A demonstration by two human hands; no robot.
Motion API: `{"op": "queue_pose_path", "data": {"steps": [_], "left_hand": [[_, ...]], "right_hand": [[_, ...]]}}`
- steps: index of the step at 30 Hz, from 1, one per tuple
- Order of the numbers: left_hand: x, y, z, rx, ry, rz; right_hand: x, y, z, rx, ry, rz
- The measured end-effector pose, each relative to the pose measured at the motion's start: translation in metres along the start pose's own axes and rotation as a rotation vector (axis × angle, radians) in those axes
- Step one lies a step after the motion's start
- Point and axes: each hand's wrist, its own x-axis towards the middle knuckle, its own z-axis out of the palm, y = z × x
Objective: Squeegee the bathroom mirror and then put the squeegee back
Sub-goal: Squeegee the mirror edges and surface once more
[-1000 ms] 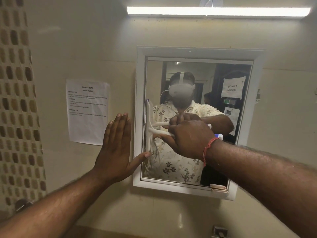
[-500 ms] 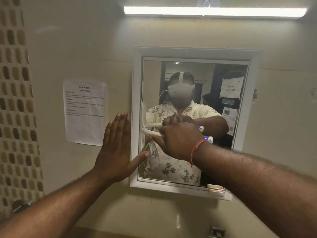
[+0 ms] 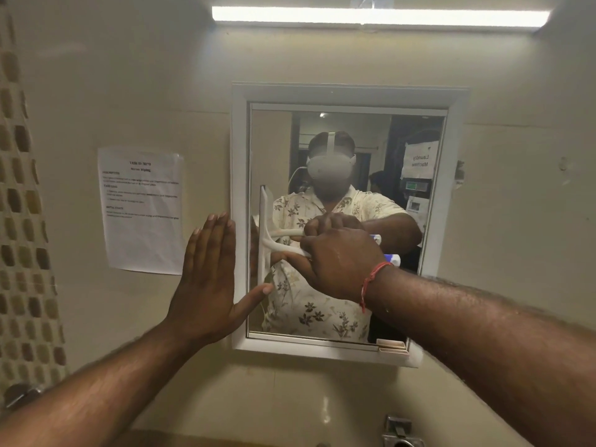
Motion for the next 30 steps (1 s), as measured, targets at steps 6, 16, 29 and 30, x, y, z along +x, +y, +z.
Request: {"op": "queue_pose_path", "data": {"steps": [6, 16, 29, 30], "left_hand": [[0.003, 0.008, -0.002, 0.004, 0.016, 0.026], [0.010, 0.039, 0.003, -0.040, 0.011, 0.047], [0.017, 0.098, 0.005, -0.085, 0.050, 0.122], [0.016, 0.100, 0.005, -0.086, 0.055, 0.128]], "right_hand": [[-0.013, 0.021, -0.005, -0.016, 0.003, -0.010], [-0.076, 0.083, -0.018, -0.099, -0.034, 0.106], [-0.147, 0.148, -0.045, -0.185, -0.144, 0.260], [-0.149, 0.150, -0.046, -0.185, -0.143, 0.260]]}}
